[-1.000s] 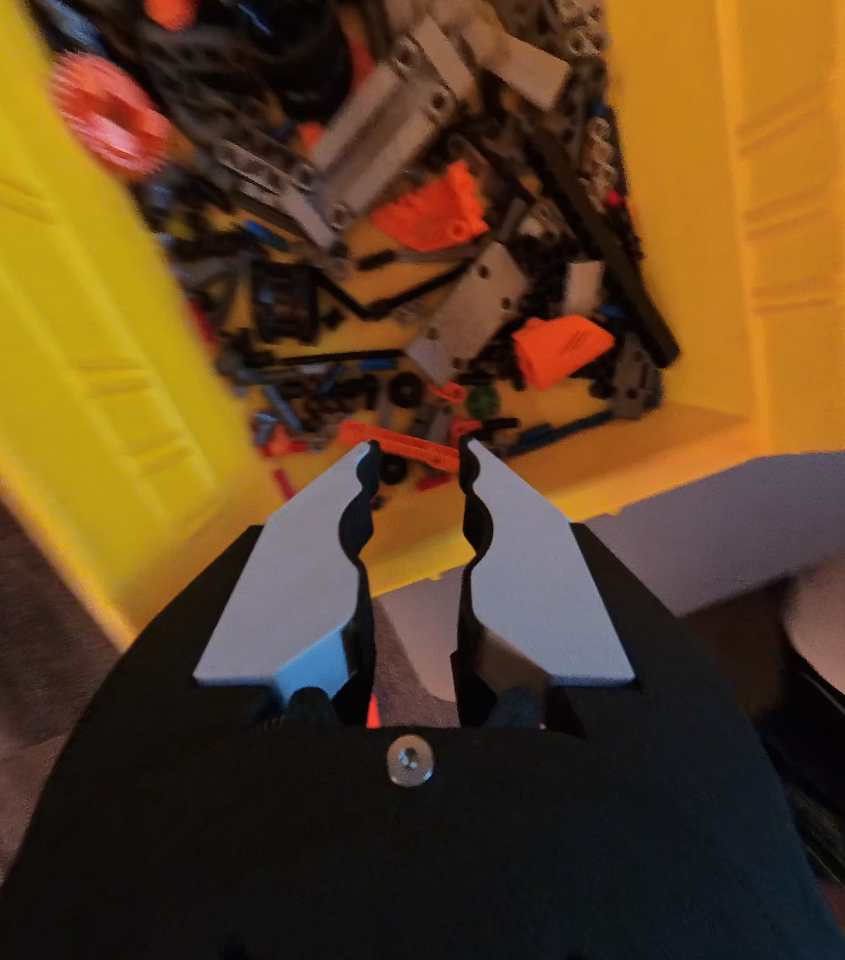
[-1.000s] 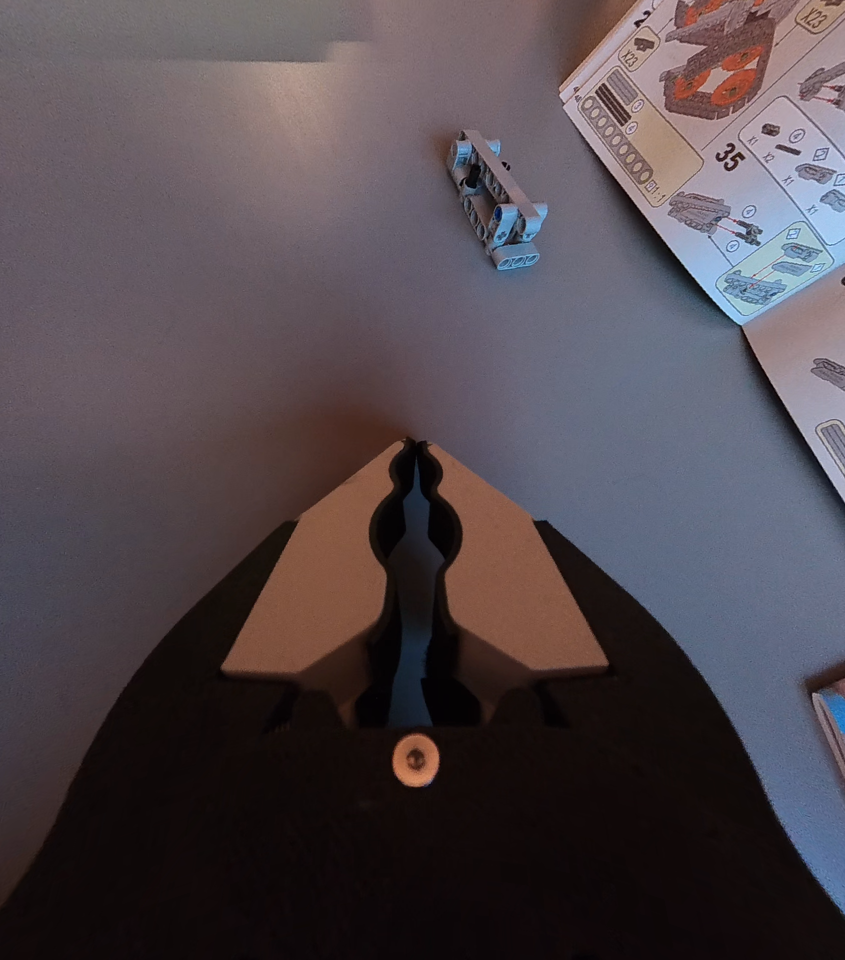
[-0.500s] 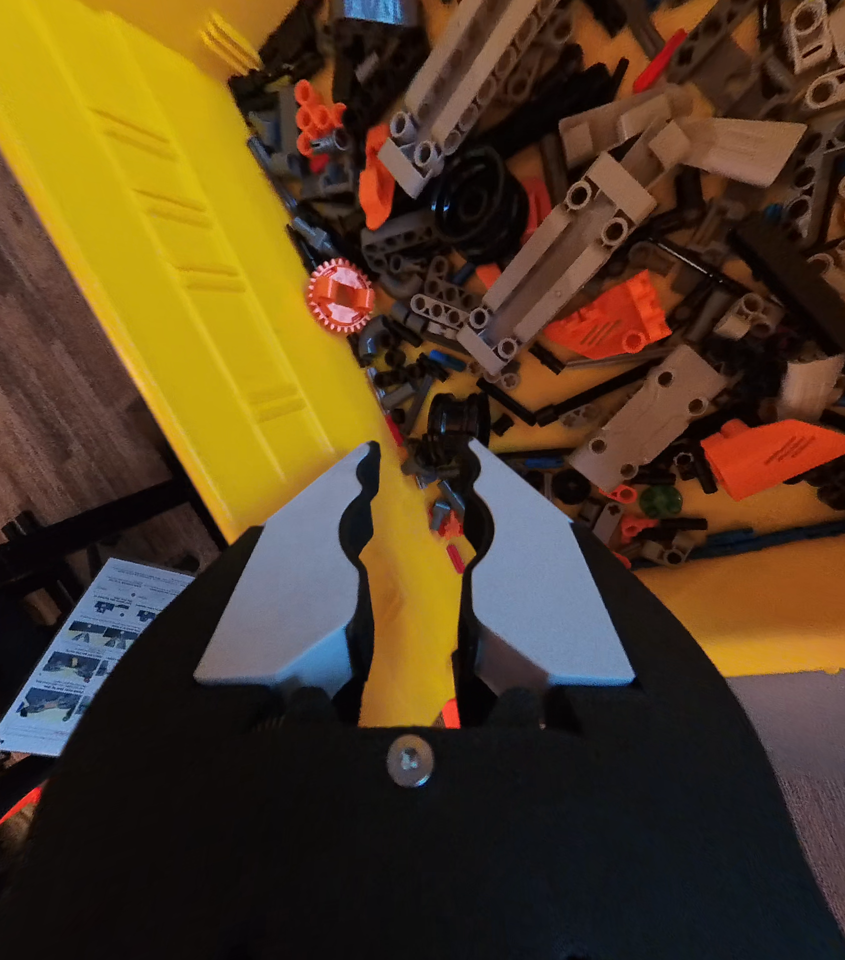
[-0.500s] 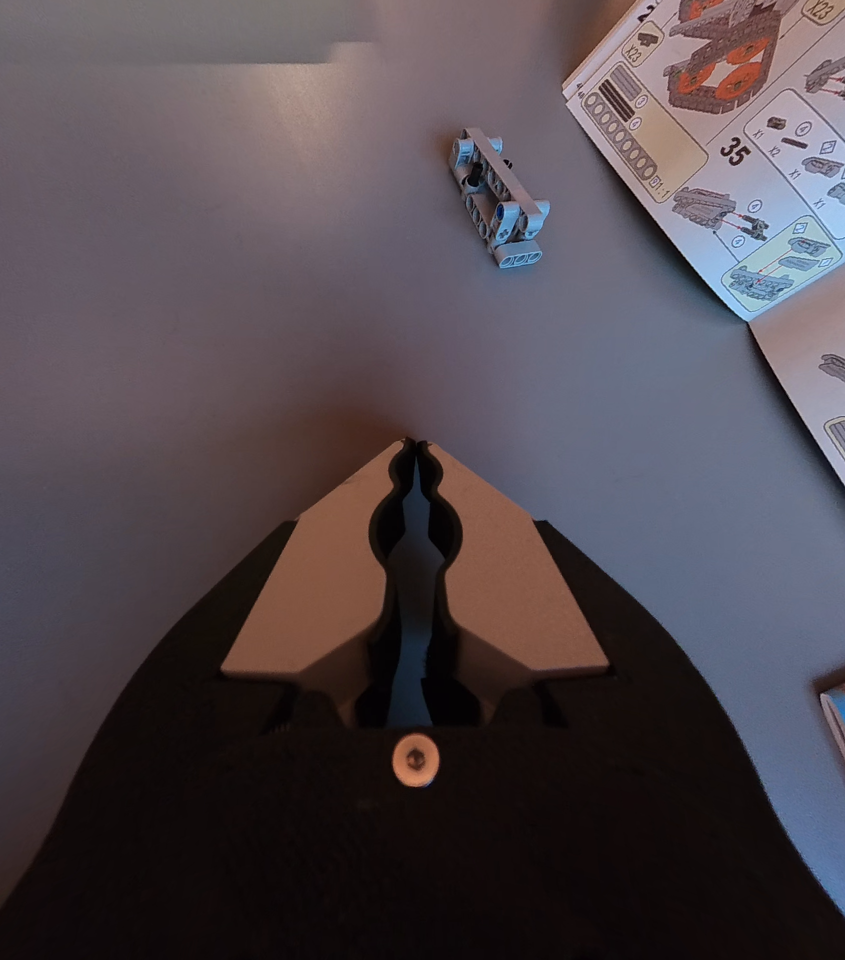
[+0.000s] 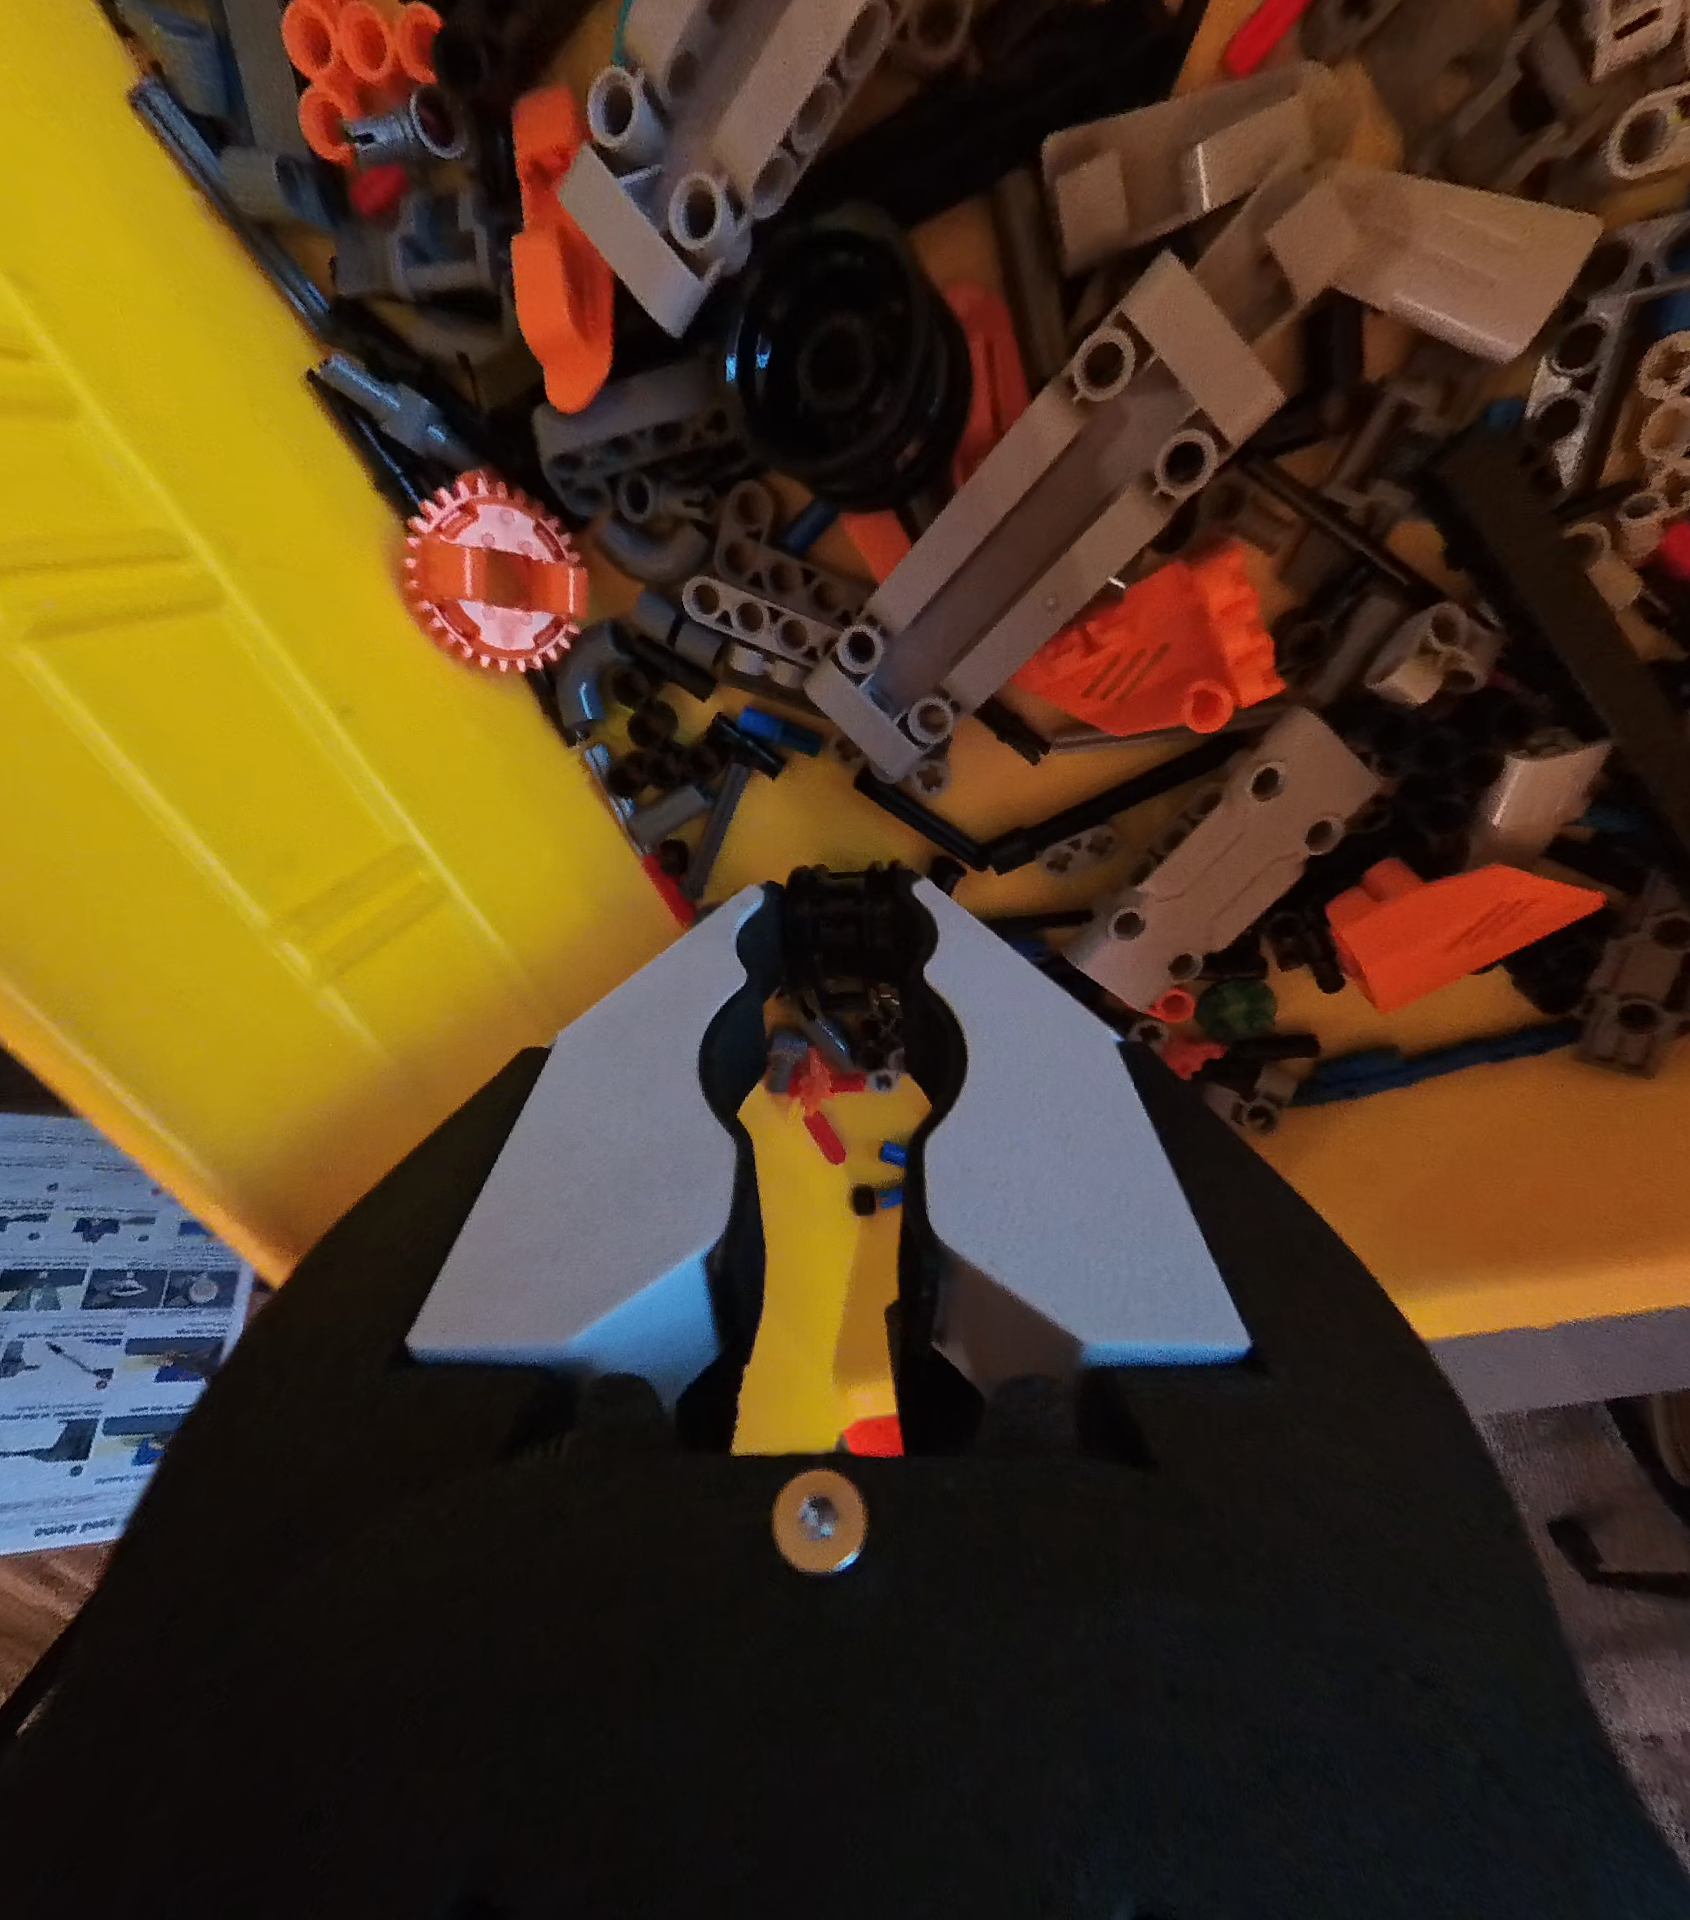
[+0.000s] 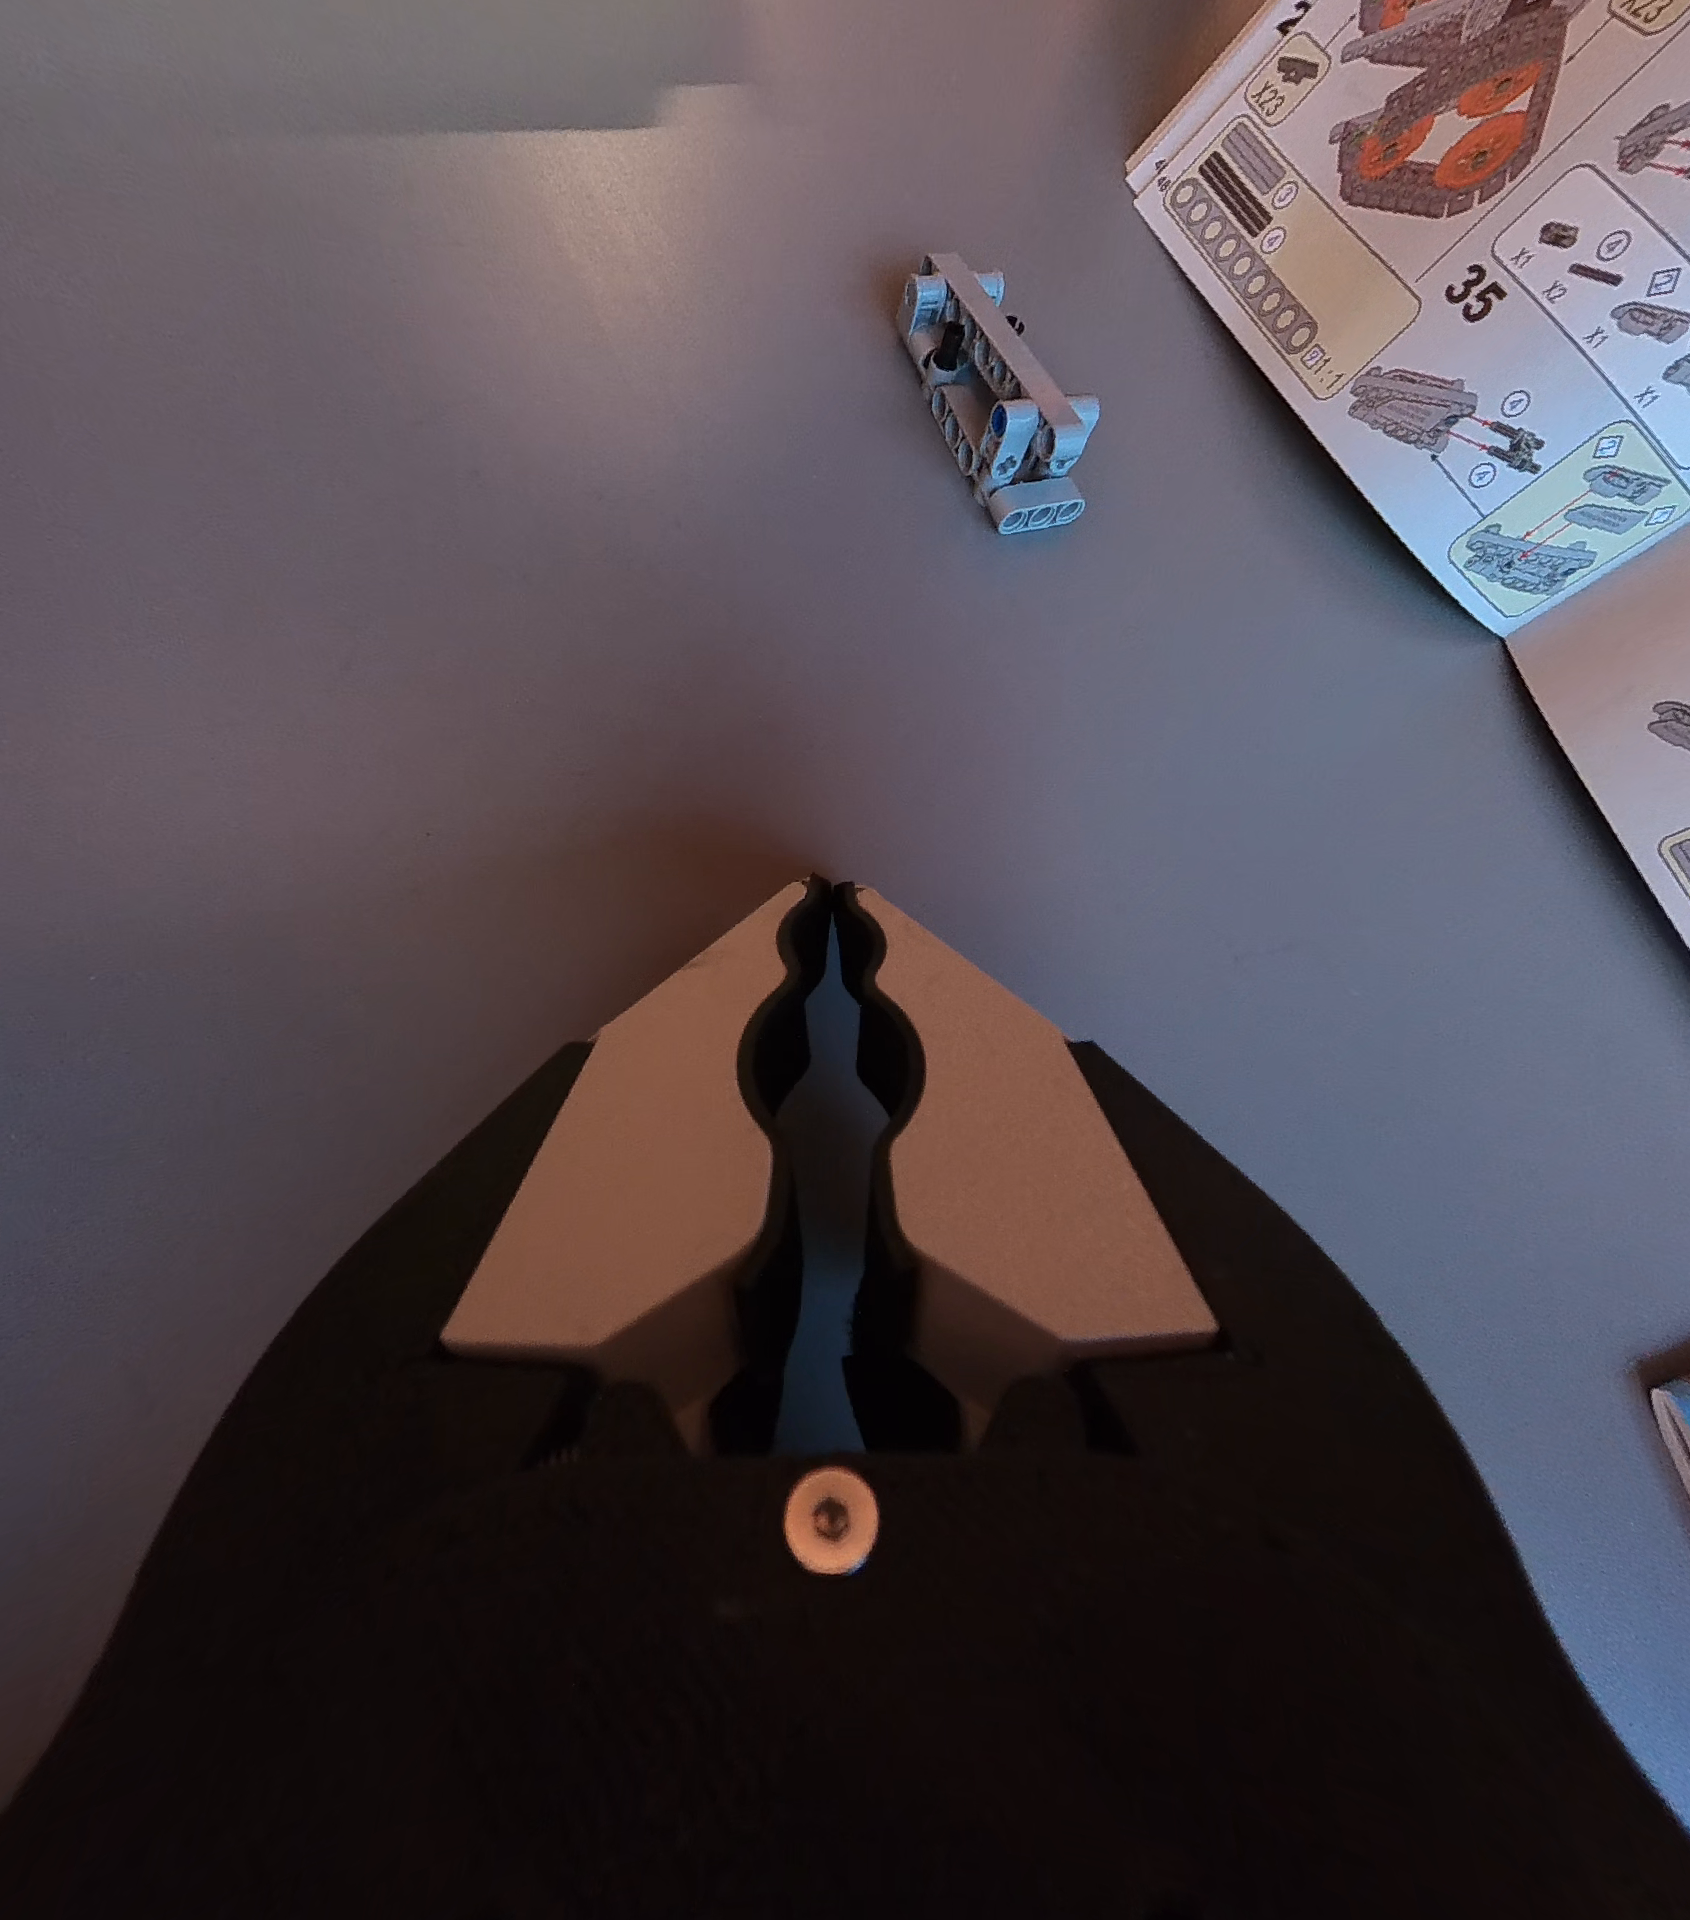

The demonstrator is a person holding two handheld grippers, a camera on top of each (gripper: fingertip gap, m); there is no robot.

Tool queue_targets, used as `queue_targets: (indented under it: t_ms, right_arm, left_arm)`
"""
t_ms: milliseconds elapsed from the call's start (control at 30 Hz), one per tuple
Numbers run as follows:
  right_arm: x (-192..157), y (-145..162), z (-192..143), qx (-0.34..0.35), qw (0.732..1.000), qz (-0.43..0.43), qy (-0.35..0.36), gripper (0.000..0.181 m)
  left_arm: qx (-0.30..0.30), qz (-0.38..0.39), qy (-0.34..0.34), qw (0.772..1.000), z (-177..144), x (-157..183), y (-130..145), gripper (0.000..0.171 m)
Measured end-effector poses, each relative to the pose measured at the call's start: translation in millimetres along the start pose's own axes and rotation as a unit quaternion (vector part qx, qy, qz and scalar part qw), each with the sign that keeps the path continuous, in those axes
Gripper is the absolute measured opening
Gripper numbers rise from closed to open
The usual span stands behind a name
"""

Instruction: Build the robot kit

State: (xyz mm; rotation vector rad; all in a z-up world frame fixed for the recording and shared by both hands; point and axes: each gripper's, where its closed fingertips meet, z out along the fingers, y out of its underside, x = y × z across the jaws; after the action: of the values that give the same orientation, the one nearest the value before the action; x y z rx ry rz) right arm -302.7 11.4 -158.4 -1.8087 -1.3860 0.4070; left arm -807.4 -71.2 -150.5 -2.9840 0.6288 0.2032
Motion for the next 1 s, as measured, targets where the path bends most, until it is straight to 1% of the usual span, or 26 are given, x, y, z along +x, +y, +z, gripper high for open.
queue_targets:
  t_ms: [67, 133, 233, 300, 400, 533, 567, 633, 700, 733, 800, 833, 900, 1000]
  right_arm:
    - [0.1, 0.0, -0.1, 0.0, 1.0, 0.001, 0.0, 0.001]
    - [0.1, 0.0, 0.0, 0.0, 1.0, 0.001, -0.001, 0.001]
    - [0.1, 0.2, 0.1, 0.0, 1.0, 0.003, -0.002, 0.001]
    - [0.1, 0.3, 0.1, 0.0, 1.0, 0.004, -0.003, 0.001]
    - [-0.1, 0.5, -0.1, 0.0, 1.0, 0.006, -0.005, 0.001]
    - [-0.3, 0.5, -0.2, 0.0, 1.0, 0.006, -0.005, 0.001]
    - [-0.3, 0.6, -0.3, 0.0, 1.0, 0.007, -0.005, 0.001]
    - [-0.2, 0.6, -0.2, 0.0, 1.0, 0.007, -0.005, 0.001]
    - [-0.1, 0.7, -0.2, -0.001, 1.0, 0.008, -0.006, 0.002]
    - [0.0, 0.7, -0.1, -0.001, 1.0, 0.009, -0.006, 0.002]
    - [0.2, 0.9, -0.1, -0.001, 1.0, 0.011, -0.006, 0.002]
    - [0.3, 0.9, -0.1, -0.001, 1.0, 0.011, -0.006, 0.002]
    - [0.4, 0.9, -0.2, -0.001, 1.0, 0.01, -0.004, 0.002]
    - [0.3, 1.1, -0.4, -0.001, 1.0, 0.01, -0.003, 0.002]
  left_arm:
    - [0.006, -0.012, -0.015, 1.0, -10.7, -3.4, 4.2, 0.019]
    - [0.027, -0.022, -0.024, 0.999, -30.2, -5.3, 8.0, 0.019]
    - [0.077, -0.041, -0.017, 0.996, -65.6, -1.3, 12.9, 0.019]
    - [0.083, -0.051, -0.01, 0.995, -79.9, 3.6, 24.9, 0.019]
    - [0.082, -0.056, 0.001, 0.995, -78.9, 11.6, 36.9, 0.019]
    - [0.088, -0.061, 0.011, 0.994, -55.7, 19.3, 36.9, 0.019]
    - [0.088, -0.059, 0.021, 0.994, -49.7, 23.5, 35.7, 0.024]
    - [0.093, -0.048, 0.062, 0.993, -42.6, 38.6, 28.5, 0.043]
    - [0.119, -0.022, 0.086, 0.989, -44.5, 46.5, 11.1, 0.046]
    - [0.133, -0.004, 0.08, 0.988, -46.2, 45.2, 0.8, 0.047]
    - [0.148, 0.036, 0.054, 0.987, -45.4, 38.3, -19.1, 0.059]
    - [0.146, 0.055, 0.047, 0.987, -42.1, 35.8, -27.0, 0.064]
    - [0.135, 0.081, 0.056, 0.986, -31.1, 36.8, -40.7, 0.07]
    - [0.112, 0.076, 0.071, 0.988, -11.2, 36.4, -56.0, 0.07]
